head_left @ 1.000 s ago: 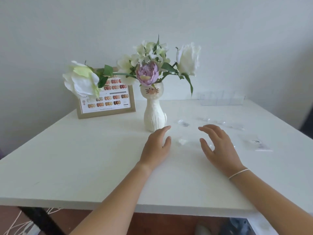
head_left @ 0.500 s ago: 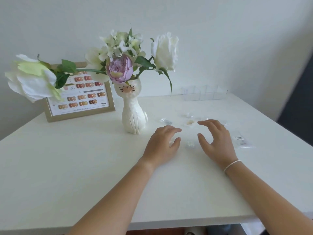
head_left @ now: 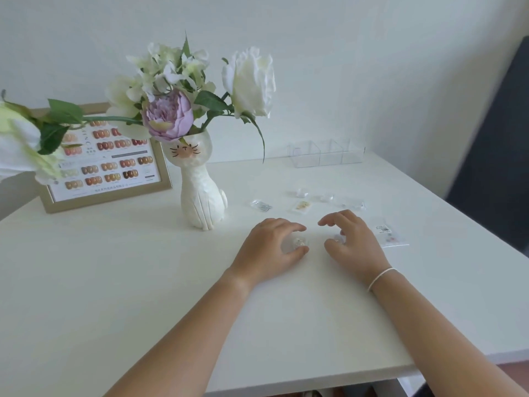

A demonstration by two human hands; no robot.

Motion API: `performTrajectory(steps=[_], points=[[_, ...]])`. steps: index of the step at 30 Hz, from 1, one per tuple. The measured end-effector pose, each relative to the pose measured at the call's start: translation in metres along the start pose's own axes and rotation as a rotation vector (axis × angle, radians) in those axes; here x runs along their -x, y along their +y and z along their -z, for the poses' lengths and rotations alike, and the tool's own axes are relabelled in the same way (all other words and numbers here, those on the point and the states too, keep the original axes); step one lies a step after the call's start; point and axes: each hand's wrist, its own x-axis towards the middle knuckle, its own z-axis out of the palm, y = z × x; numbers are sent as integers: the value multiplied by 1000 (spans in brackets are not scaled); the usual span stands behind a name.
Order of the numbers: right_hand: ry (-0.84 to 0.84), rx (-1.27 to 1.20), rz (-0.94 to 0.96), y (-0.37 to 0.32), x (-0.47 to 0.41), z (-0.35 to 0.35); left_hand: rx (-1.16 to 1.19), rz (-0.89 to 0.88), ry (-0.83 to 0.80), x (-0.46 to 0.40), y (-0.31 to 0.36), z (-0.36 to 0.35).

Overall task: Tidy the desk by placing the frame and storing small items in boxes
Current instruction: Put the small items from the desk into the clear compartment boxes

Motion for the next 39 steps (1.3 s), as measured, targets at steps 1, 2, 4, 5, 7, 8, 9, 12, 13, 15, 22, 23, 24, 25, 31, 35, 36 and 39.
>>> performTrajectory(steps=[1,2,4,5,7,8,9,12,13,15,22,23,24,25,31,35,36,39], points=[[0,-2,0,0,0,0,-1,2,-1,0,0,0],[3,-3,1,0,0,0,1,4,1,0,1,0],[15,-1,0,0,0,1,15,20,14,1,1,1],[18,-2,1,1,0,1,25,32,26,1,0,2],[24,-8,8,1,0,1,58,67,47,2,-1,3],[26,-10,10,1,-1,1,78,86,56,3,-2,3],[30,-11,13,2,-2,1,90,100,66,3,-2,4],[35,-13,25,3,-5,0,60,117,93,6,-5,7],[34,-13,30,3,-7,0,42,123,92,7,-6,9],[34,1,45,0,-13,-2,-13,140,72,9,-9,11],[5,143,90,-11,-51,-12,-178,205,46,11,-13,12],[-31,167,81,-11,-58,-14,-167,202,44,11,-15,12],[-77,200,69,-11,-65,-17,-150,197,43,11,-18,12],[-133,241,55,-11,-72,-19,-130,195,43,11,-20,12],[-333,299,38,-3,-99,-28,40,238,56,5,-35,15],[-318,277,109,3,-109,-28,97,233,88,-8,-36,13],[-310,264,127,6,-110,-27,106,215,95,-12,-35,12],[-249,201,190,13,-113,-24,136,146,134,-31,-29,11]])
